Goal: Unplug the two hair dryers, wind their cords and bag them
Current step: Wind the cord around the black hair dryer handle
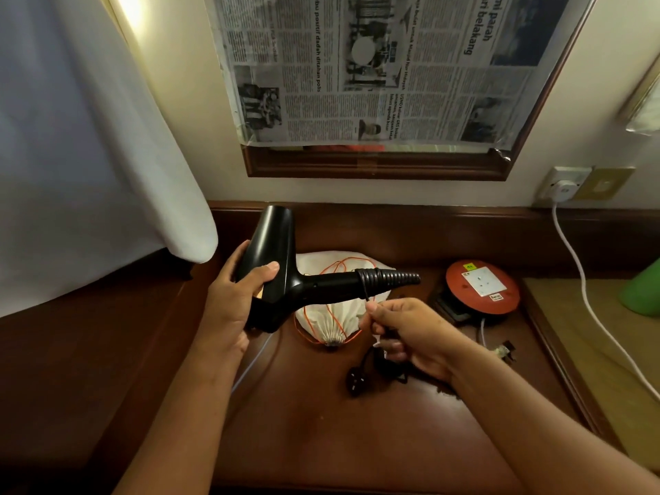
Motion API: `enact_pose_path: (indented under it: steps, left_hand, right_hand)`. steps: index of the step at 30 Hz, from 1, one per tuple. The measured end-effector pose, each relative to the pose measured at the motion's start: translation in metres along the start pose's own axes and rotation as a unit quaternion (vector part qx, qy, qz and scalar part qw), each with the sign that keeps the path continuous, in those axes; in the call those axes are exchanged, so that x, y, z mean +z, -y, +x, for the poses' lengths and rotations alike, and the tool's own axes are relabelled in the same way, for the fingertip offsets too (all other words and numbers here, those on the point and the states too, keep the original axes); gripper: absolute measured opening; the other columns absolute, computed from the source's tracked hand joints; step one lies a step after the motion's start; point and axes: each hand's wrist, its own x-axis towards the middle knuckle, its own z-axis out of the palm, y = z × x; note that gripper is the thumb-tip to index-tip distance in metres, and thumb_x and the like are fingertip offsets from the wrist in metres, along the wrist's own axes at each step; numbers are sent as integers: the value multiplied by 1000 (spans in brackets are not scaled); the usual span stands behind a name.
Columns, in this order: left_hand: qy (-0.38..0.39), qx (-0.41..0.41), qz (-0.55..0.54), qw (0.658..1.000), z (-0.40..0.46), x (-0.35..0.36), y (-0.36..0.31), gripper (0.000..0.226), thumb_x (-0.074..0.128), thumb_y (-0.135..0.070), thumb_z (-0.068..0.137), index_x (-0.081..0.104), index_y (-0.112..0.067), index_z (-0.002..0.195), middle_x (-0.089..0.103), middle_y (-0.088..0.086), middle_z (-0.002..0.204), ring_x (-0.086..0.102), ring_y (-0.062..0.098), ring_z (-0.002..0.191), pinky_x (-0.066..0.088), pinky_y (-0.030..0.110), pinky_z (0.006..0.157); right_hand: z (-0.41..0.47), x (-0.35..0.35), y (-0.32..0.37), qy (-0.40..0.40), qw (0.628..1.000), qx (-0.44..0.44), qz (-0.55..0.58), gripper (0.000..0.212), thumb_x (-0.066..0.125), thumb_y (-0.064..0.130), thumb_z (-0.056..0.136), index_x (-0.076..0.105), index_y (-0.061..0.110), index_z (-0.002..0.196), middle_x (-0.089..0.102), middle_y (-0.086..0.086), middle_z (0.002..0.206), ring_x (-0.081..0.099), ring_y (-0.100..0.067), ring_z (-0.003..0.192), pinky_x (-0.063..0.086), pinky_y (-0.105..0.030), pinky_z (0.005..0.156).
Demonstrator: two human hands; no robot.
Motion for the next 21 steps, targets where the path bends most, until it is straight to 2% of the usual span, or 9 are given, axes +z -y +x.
enact_pose_path:
  steps: [6,10,14,18,21]
  left_hand:
    - [11,-36,-42,998,4,-5,9,45,69,-14,80,62,-29,121,69,10,110,70,28,90,57,35,65]
    - [25,-37,-55,997,5,-4,8,39,66,-12,80,64,-26,117,70,9,104,70,22,83,56,30,57]
    - [36,-45,-65,996,5,-6,4,51,69,-20,67,64,-25,118,69,10,104,71,20,79,56,30,57]
    - [35,-44,-55,997,5,-9,2,49,70,-21,65,65,-25,114,71,8,98,72,19,76,56,30,56]
    - [41,-47,-50,997,5,-11,-2,36,68,-19,72,67,-28,106,72,6,93,71,21,76,57,32,58]
  right_hand:
    - [4,8,-19,-19,999,-37,3,48,49,49,93,55,11,63,32,-1,48,23,-12,39,19,-19,41]
    - [11,7,-32,25,994,-79,65,36,45,34,98,59,10,74,39,-1,54,28,-13,45,22,-26,46]
    - [15,9,-40,16,990,-118,71,27,43,18,100,60,7,82,44,-4,60,35,-14,48,30,-26,46]
    - [17,17,-42,-53,995,-86,-24,41,46,37,98,55,8,70,39,-5,50,30,-16,40,23,-25,43]
    - [17,21,-44,-64,995,-57,-53,53,44,48,95,51,9,60,33,-2,42,27,-11,35,21,-21,38]
